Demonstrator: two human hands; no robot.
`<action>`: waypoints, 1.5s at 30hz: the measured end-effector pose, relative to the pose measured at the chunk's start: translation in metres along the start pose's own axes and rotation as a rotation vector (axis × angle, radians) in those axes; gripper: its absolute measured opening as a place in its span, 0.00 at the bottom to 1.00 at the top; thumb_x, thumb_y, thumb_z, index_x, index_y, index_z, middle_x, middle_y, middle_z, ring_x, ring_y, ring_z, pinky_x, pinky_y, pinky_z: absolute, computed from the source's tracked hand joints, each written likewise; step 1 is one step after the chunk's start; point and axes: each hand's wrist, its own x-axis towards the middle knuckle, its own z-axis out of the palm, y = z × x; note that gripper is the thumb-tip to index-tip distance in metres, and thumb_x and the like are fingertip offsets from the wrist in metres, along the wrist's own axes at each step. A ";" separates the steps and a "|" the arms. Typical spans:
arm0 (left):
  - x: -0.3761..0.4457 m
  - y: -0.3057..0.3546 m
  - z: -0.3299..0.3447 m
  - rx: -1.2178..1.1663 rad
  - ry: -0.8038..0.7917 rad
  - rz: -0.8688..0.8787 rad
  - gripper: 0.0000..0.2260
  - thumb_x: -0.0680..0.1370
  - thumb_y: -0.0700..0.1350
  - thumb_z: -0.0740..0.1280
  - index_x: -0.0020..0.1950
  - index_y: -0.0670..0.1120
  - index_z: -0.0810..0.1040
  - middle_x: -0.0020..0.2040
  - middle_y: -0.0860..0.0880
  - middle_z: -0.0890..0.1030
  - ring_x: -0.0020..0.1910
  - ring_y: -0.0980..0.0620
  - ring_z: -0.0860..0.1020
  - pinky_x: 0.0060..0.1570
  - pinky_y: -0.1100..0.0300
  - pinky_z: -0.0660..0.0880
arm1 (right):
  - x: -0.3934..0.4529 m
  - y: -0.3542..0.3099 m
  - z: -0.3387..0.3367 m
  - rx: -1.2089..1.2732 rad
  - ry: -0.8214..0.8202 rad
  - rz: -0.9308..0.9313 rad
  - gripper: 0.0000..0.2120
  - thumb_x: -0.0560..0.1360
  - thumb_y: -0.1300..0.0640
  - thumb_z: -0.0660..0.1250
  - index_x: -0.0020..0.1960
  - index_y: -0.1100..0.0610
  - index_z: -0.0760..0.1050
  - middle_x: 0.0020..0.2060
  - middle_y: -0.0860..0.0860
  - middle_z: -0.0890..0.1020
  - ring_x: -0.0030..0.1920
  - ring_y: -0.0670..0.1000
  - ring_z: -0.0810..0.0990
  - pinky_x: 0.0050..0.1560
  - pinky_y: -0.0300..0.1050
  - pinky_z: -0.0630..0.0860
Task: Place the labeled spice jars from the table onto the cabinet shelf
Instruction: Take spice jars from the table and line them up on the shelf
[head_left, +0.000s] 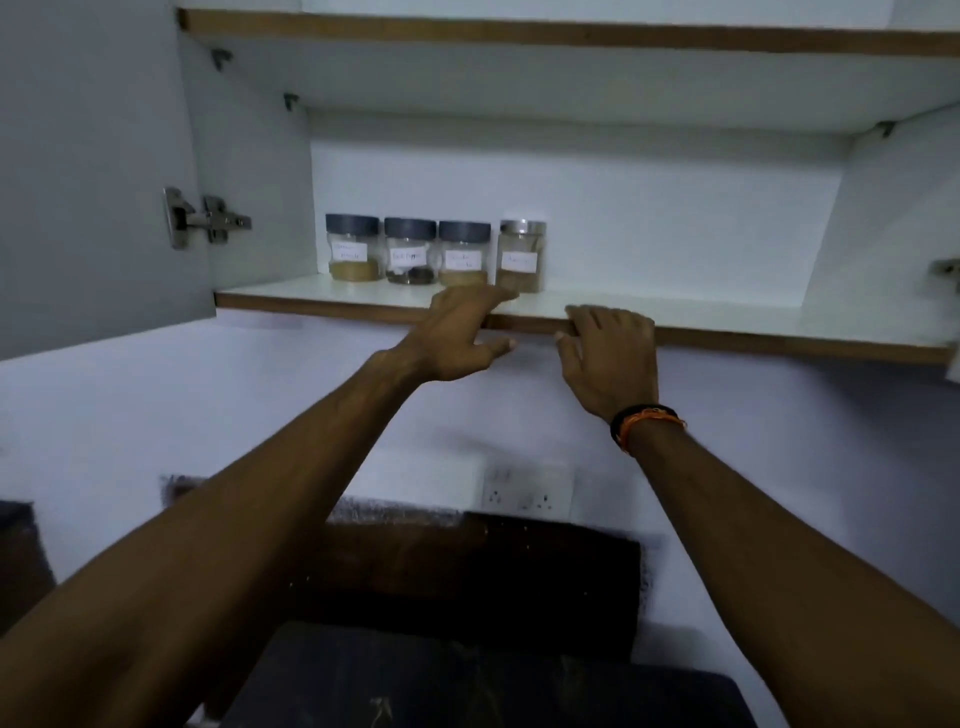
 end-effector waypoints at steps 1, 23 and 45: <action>-0.015 0.005 0.007 -0.005 0.051 0.014 0.26 0.79 0.51 0.69 0.75 0.45 0.69 0.74 0.43 0.71 0.74 0.44 0.65 0.74 0.44 0.60 | -0.010 -0.001 -0.003 0.019 -0.013 -0.014 0.20 0.79 0.52 0.62 0.68 0.59 0.75 0.61 0.57 0.80 0.62 0.60 0.77 0.67 0.58 0.66; -0.313 0.079 0.256 -0.451 -0.552 -0.491 0.20 0.74 0.43 0.72 0.66 0.44 0.75 0.62 0.45 0.77 0.59 0.49 0.75 0.59 0.56 0.72 | -0.389 -0.058 0.040 0.284 -1.002 0.403 0.12 0.74 0.56 0.67 0.55 0.57 0.82 0.56 0.58 0.80 0.59 0.60 0.77 0.61 0.52 0.73; -0.423 0.126 0.293 -0.668 -0.774 -0.833 0.14 0.79 0.39 0.67 0.64 0.46 0.75 0.58 0.47 0.78 0.56 0.52 0.77 0.49 0.63 0.73 | -0.504 -0.071 0.003 -0.054 -1.409 0.398 0.38 0.69 0.39 0.74 0.74 0.51 0.64 0.68 0.56 0.74 0.71 0.60 0.67 0.72 0.58 0.63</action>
